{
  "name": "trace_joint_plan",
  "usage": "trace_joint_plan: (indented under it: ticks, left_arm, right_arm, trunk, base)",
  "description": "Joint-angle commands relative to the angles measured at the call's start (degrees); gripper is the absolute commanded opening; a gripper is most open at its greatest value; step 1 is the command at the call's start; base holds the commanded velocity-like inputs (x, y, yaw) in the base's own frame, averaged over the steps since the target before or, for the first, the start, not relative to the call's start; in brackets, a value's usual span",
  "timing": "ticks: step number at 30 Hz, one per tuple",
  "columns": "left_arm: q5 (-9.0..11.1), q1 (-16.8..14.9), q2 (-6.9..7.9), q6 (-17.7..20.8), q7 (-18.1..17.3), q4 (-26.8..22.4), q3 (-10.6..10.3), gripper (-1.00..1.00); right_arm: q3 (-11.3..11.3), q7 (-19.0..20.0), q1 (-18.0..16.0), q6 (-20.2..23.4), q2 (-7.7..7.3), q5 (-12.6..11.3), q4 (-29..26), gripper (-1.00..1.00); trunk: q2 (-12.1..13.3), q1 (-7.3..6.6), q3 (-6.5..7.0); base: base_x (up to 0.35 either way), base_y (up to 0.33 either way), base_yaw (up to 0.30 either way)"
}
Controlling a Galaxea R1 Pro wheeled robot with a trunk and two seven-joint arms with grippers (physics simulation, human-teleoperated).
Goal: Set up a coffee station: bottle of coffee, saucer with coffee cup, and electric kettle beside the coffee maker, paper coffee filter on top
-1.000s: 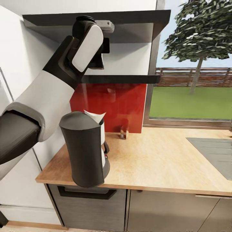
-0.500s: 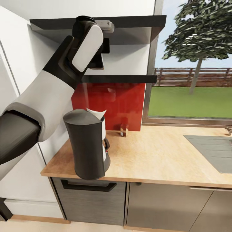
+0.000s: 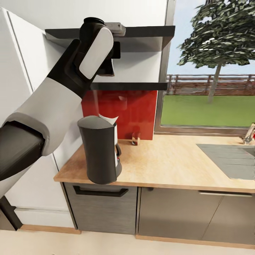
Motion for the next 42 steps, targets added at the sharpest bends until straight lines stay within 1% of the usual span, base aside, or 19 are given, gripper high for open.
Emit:
trace_joint_plan:
  ticks: [1, 12, 15, 17, 18, 21, 22, 25, 26, 29, 30, 32, 33, 34, 35, 37, 40, 41, 42]
  left_arm:
    - [0.4, -0.1, 0.0, 0.1, 0.5, 0.0, -0.1, -1.0]
    - [0.4, -0.1, 0.0, 0.2, 0.1, -1.3, -0.1, -1.0]
    - [0.5, -0.1, 0.0, 0.2, -0.8, -3.2, -0.1, -1.0]
    - [0.5, -0.1, 0.0, 0.2, -2.8, -4.3, -0.1, -1.0]
    - [0.5, -0.1, 0.0, 0.2, -4.9, -4.7, -0.1, -1.0]
    - [0.6, -0.1, 0.0, 0.2, -8.4, -5.1, 0.0, -1.0]
    - [0.6, -0.1, 0.0, 0.2, -10.5, -5.2, 0.0, -1.0]
    - [0.6, 0.0, 0.0, 0.2, -13.6, -5.3, 0.0, -1.0]
    - [0.6, 0.2, 0.0, 0.3, -15.9, -5.4, 0.0, -1.0]
    - [0.6, 1.1, 0.0, 0.2, -19.9, -5.5, 0.0, -1.0]
    - [0.6, 1.8, 0.0, 0.2, -22.7, -5.5, 0.0, -1.0]
    - [0.6, 2.4, 0.0, 0.2, -25.4, -5.5, 0.0, -1.0]
    - [0.6, 3.0, 0.0, 0.2, -28.0, -5.5, 0.0, -1.0]
    - [0.6, 3.3, 0.0, 0.2, -29.4, -5.6, 0.0, -1.0]
    - [0.6, 4.1, 0.0, 0.2, -32.4, -6.0, 0.1, -1.0]
    - [0.5, 8.1, 0.0, 0.2, -38.4, -10.8, 0.2, -1.0]
    - [0.5, 12.2, 0.0, 0.1, -41.3, -15.9, 0.3, -1.0]
    - [0.5, 15.1, 0.0, 0.1, -42.5, -19.4, 0.4, -1.0]
    - [0.6, 16.2, 0.0, 0.1, -42.8, -20.4, 0.4, -1.0]
  right_arm:
    - [0.3, 0.3, -0.1, -0.3, 0.01, -0.5, 0.2, 1.0]
    - [0.3, 0.3, -0.1, -0.3, 0.05, -0.5, 0.1, 1.0]
    - [0.3, 0.3, -0.1, -0.3, 0.01, -0.5, 0.1, 1.0]
    - [0.3, 0.3, -0.1, -0.3, 0.01, -0.5, 0.1, 1.0]
    - [0.3, 0.3, -0.1, -0.3, 0.04, -0.5, 0.1, 1.0]
    - [0.3, 0.3, -0.1, -0.3, 0.04, -0.5, 0.1, 1.0]
    - [0.3, 0.3, -0.1, -0.3, 0.02, -0.5, 0.1, 1.0]
    - [0.3, 0.3, -0.1, -0.3, 0.02, -0.5, 0.1, 1.0]
    - [0.3, 0.3, -0.1, -0.3, 0.02, -0.5, 0.1, 1.0]
    - [0.3, 0.3, -0.1, -0.3, 0.03, -0.5, 0.1, 1.0]
    - [0.3, 0.3, -0.1, -0.3, 0.03, -0.5, 0.1, 1.0]
    - [0.3, 0.3, -0.1, -0.3, 0.03, -0.5, 0.1, 1.0]
    - [0.3, 0.3, -0.1, -0.3, 0.03, -0.5, 0.1, 1.0]
    - [0.3, 0.3, -0.1, -0.4, 0.02, -0.5, 0.1, 1.0]
    - [0.3, 0.3, -0.1, -0.3, 0.02, -0.5, 0.1, 1.0]
    - [0.3, 0.3, -0.1, -0.3, 0.0, -0.4, 0.1, 1.0]
    - [0.4, 0.3, -0.1, -0.3, 0.01, -0.4, 0.1, 1.0]
    - [0.4, 0.3, -0.1, -0.3, 0.02, -0.4, 0.1, 1.0]
    - [0.4, 0.3, -0.1, -0.3, 0.01, -0.4, 0.1, 1.0]
  trunk:
    - [-0.1, -0.01, -0.09]
    - [-0.1, -0.01, -0.09]
    - [-0.1, -0.01, -0.09]
    - [-0.1, -0.01, -0.09]
    - [-0.1, -0.01, -0.09]
    - [-0.1, -0.01, -0.09]
    - [-0.1, -0.01, -0.09]
    - [-0.1, -0.01, -0.09]
    - [-0.1, -0.01, -0.09]
    - [-0.1, -0.01, -0.09]
    - [-0.1, -0.01, -0.09]
    - [-0.1, -0.01, -0.09]
    - [-0.1, -0.01, -0.09]
    - [-0.1, -0.01, -0.09]
    - [-0.1, -0.01, -0.09]
    - [-0.1, -0.01, -0.09]
    - [-0.1, -0.01, -0.09]
    - [-0.1, -0.01, -0.09]
    - [-0.1, -0.01, -0.09]
  base:
    - [-0.224, 0.0, 0.0]
    - [-0.052, 0.0, 0.0]
    - [-0.002, 0.0, 0.0]
    - [0.0, 0.0, 0.0]
    - [0.0, 0.0, 0.0]
    - [0.0, 0.0, 0.0]
    - [0.0, 0.0, 0.0]
    - [0.0, 0.0, 0.0]
    - [0.0, 0.0, 0.0]
    - [0.0, 0.0, 0.0]
    - [0.0, 0.0, 0.0]
    - [0.0, 0.0, 0.0]
    - [0.0, 0.0, 0.0]
    - [0.0, 0.0, 0.0]
    - [0.0, 0.0, 0.0]
    - [0.0, 0.0, 0.0]
    - [0.0, 0.0, 0.0]
    - [0.0, 0.0, 0.0]
    - [0.0, 0.0, 0.0]
